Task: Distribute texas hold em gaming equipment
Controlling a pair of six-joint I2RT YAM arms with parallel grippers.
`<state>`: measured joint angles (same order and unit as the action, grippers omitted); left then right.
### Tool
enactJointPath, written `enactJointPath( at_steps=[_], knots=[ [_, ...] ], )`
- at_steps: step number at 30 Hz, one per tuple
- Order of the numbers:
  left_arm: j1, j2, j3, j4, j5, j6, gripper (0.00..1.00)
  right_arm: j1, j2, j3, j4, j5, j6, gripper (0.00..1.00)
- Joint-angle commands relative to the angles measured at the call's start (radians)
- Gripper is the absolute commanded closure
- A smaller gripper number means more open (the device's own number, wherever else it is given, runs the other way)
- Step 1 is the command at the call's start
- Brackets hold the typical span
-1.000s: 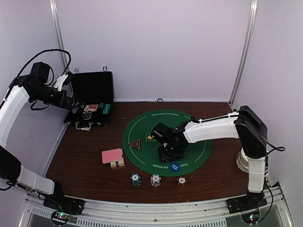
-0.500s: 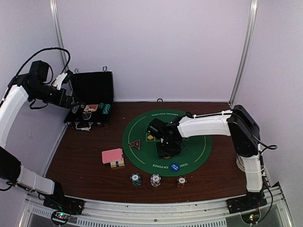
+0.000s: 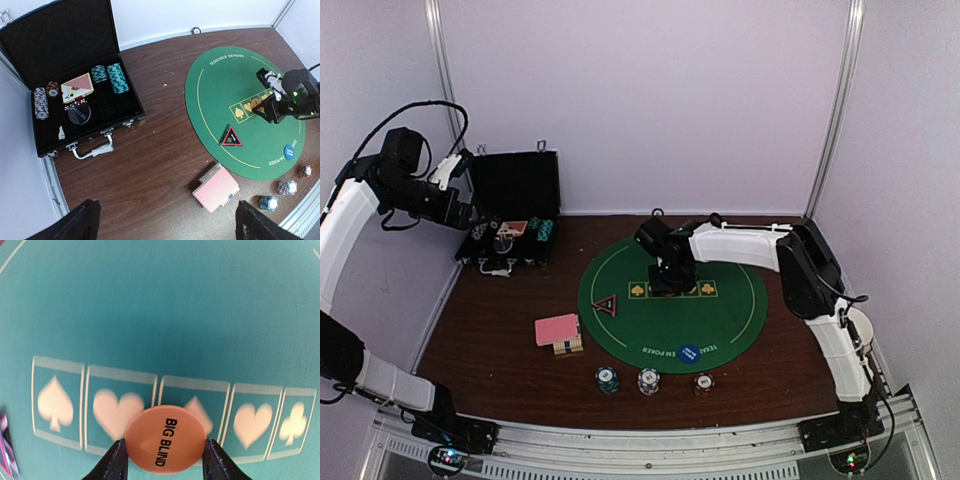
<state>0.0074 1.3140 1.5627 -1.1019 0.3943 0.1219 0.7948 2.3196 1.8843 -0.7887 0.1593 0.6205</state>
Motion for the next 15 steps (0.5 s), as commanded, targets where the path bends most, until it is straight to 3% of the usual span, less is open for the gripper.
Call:
enactJointPath(
  at_steps=[1, 7, 15],
  knots=[
    [0.007, -0.003, 0.028, -0.007, -0.01, 0.015, 0.02, -0.068, 0.097, 0.159, -0.017, 0.027, -0.057, 0.6],
    [0.007, 0.002, 0.018, -0.01, -0.008, 0.017, 0.03, -0.126, 0.224, 0.371, -0.059, 0.026, -0.093, 0.6],
    [0.007, 0.014, 0.017, -0.01, -0.008, 0.028, 0.02, -0.188, 0.31, 0.503, -0.025, 0.008, -0.129, 0.59]
  ],
)
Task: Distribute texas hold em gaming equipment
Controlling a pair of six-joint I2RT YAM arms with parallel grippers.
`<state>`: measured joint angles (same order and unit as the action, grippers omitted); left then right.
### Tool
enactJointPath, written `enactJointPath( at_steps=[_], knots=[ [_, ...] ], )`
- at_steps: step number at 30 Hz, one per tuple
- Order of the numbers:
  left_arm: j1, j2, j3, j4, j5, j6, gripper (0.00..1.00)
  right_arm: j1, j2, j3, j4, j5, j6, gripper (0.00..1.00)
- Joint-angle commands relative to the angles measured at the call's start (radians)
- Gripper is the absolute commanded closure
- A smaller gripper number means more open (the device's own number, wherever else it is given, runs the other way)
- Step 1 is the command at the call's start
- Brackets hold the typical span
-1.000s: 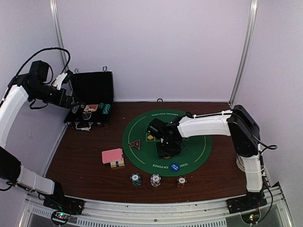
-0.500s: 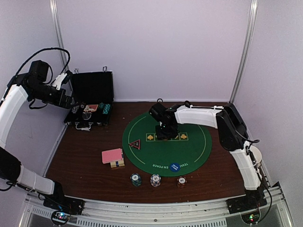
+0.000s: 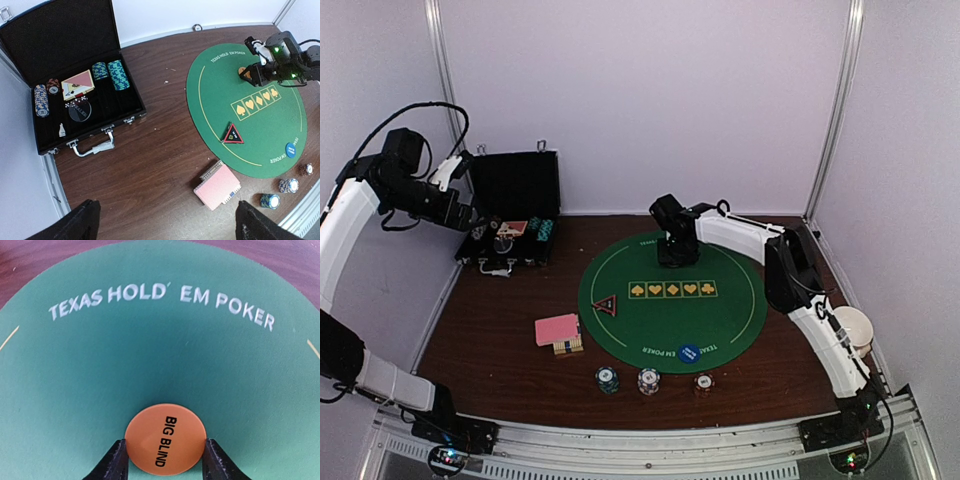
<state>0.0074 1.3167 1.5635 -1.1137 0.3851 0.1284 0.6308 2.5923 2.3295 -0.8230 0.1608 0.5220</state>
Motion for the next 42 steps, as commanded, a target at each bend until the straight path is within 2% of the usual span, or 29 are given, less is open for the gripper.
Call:
enactJointPath(
  at_steps=[1, 6, 14, 17, 20, 25, 29, 35, 42],
  knots=[
    [0.008, 0.012, 0.016, 0.002, 0.0, 0.025, 0.03, -0.031, 0.049, 0.069, 0.016, 0.001, -0.034, 0.59],
    [0.007, 0.02, 0.012, 0.002, -0.003, 0.032, 0.03, -0.048, 0.086, 0.122, 0.036, -0.034, -0.055, 0.54],
    [0.007, 0.031, 0.018, 0.001, 0.0, 0.032, 0.03, -0.043, 0.026, 0.114, 0.012, -0.073, -0.11, 0.25],
    [0.007, 0.027, 0.023, 0.002, 0.001, 0.029, 0.02, -0.023, -0.089, -0.017, 0.016, -0.06, -0.132, 0.19],
    [0.007, 0.023, 0.026, 0.001, 0.0, 0.028, 0.02, 0.015, -0.253, -0.244, 0.073, -0.056, -0.135, 0.16],
    [0.007, 0.017, 0.014, 0.002, 0.005, 0.025, 0.03, 0.126, -0.532, -0.634, 0.155, -0.085, -0.103, 0.16],
    [0.007, 0.011, 0.001, 0.002, 0.004, 0.027, 0.02, 0.222, -0.629, -0.818, 0.148, -0.115, -0.055, 0.19],
    [0.007, -0.005, -0.003, 0.002, 0.015, 0.021, 0.02, 0.32, -0.646, -0.918, 0.1, -0.104, 0.018, 0.21],
    [0.007, -0.016, -0.004, -0.005, 0.027, 0.017, 0.02, 0.352, -0.645, -0.944, 0.05, -0.081, 0.045, 0.23]
  ],
)
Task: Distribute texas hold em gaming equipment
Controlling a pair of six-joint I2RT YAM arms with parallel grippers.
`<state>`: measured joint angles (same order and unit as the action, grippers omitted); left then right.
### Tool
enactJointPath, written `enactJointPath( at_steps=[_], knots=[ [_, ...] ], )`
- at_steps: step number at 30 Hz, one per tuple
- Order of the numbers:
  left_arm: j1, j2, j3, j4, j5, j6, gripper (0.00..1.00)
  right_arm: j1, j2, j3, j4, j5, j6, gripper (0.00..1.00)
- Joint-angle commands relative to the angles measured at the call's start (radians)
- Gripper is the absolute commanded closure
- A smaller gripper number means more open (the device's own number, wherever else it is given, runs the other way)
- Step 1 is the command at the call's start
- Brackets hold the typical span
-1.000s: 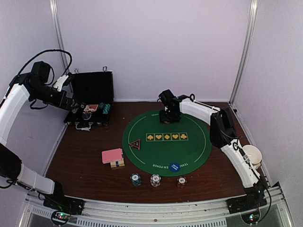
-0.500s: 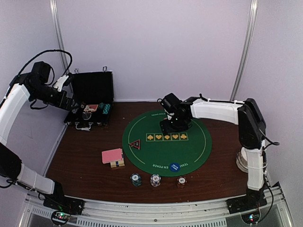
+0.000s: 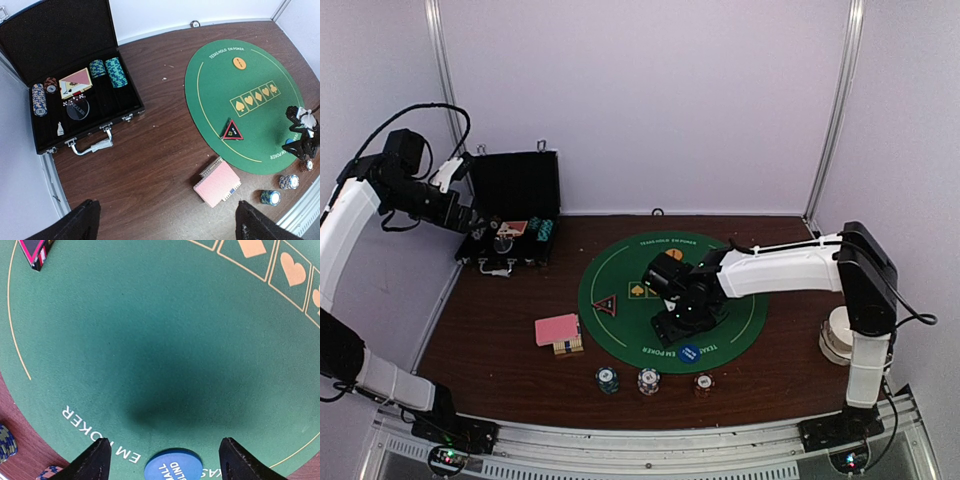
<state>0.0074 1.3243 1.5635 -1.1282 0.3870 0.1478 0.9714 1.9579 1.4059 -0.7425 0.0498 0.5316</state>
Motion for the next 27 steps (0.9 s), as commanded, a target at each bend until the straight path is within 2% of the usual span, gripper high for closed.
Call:
enactJointPath(
  at_steps=[1, 15, 27],
  knots=[
    [0.008, -0.025, -0.004, 0.01, 0.026, -0.003, 0.02, 0.012, -0.012, -0.027, -0.034, 0.033, 0.036, 0.24],
    [0.007, -0.018, 0.022, 0.0, 0.03, -0.007, 0.03, 0.016, -0.061, -0.133, -0.056, -0.005, 0.033, 0.29],
    [0.007, -0.022, 0.032, -0.01, 0.025, 0.002, 0.03, -0.025, -0.111, -0.194, -0.078, 0.031, 0.024, 0.4]
  ],
)
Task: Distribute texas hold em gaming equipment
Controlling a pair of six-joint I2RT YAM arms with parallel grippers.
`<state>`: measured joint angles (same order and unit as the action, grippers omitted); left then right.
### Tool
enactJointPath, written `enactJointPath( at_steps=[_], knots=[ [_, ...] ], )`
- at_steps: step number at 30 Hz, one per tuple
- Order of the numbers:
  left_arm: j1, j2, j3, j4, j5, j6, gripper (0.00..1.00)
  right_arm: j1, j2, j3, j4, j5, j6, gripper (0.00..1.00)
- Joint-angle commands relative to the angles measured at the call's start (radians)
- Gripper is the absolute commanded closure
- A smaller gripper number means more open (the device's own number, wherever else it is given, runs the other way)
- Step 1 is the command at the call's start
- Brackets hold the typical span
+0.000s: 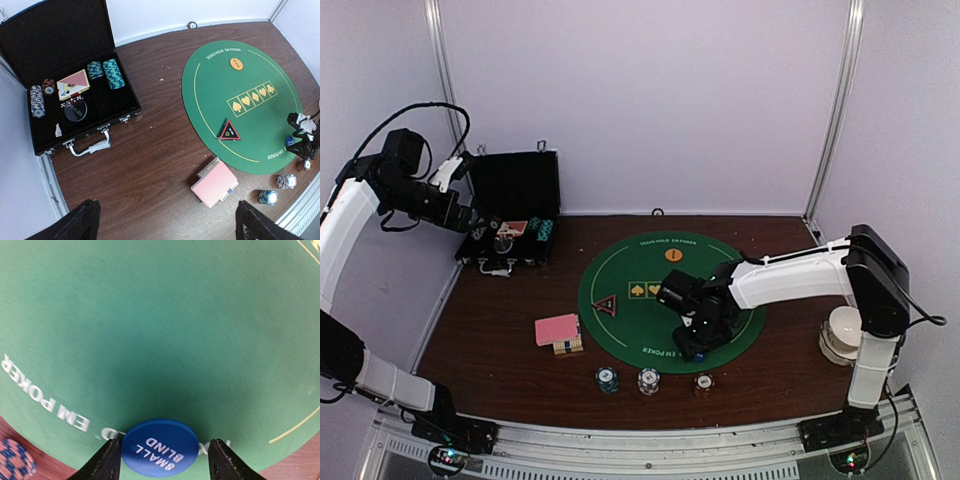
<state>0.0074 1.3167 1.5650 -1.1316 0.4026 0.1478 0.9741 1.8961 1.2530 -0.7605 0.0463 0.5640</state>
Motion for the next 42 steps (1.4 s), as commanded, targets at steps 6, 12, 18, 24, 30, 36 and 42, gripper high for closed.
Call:
enactJointPath(
  at_steps=[6, 12, 18, 24, 30, 36, 42],
  knots=[
    [0.007, -0.005, 0.038, -0.008, 0.015, -0.002, 0.02, -0.071, -0.085, -0.07, -0.063, 0.054, -0.027, 0.4],
    [0.006, 0.004, 0.049, -0.012, 0.018, -0.002, 0.03, -0.08, -0.092, -0.047, -0.08, 0.059, -0.042, 0.37],
    [0.007, 0.005, 0.058, -0.026, 0.015, 0.011, 0.02, -0.049, -0.198, -0.037, -0.129, 0.055, -0.046, 0.25],
    [0.007, 0.004, 0.059, -0.03, 0.02, 0.013, 0.02, 0.071, -0.277, -0.055, -0.165, 0.0, -0.014, 0.16],
    [0.006, 0.002, 0.065, -0.036, 0.023, 0.013, 0.02, 0.144, -0.256, -0.095, -0.137, -0.041, 0.019, 0.15],
    [0.007, 0.005, 0.079, -0.055, 0.022, 0.023, 0.02, 0.167, -0.217, -0.112, -0.099, -0.044, 0.022, 0.18],
    [0.008, 0.004, 0.078, -0.056, 0.024, 0.024, 0.02, 0.192, -0.183, -0.119, -0.09, -0.07, 0.013, 0.2]
  ],
)
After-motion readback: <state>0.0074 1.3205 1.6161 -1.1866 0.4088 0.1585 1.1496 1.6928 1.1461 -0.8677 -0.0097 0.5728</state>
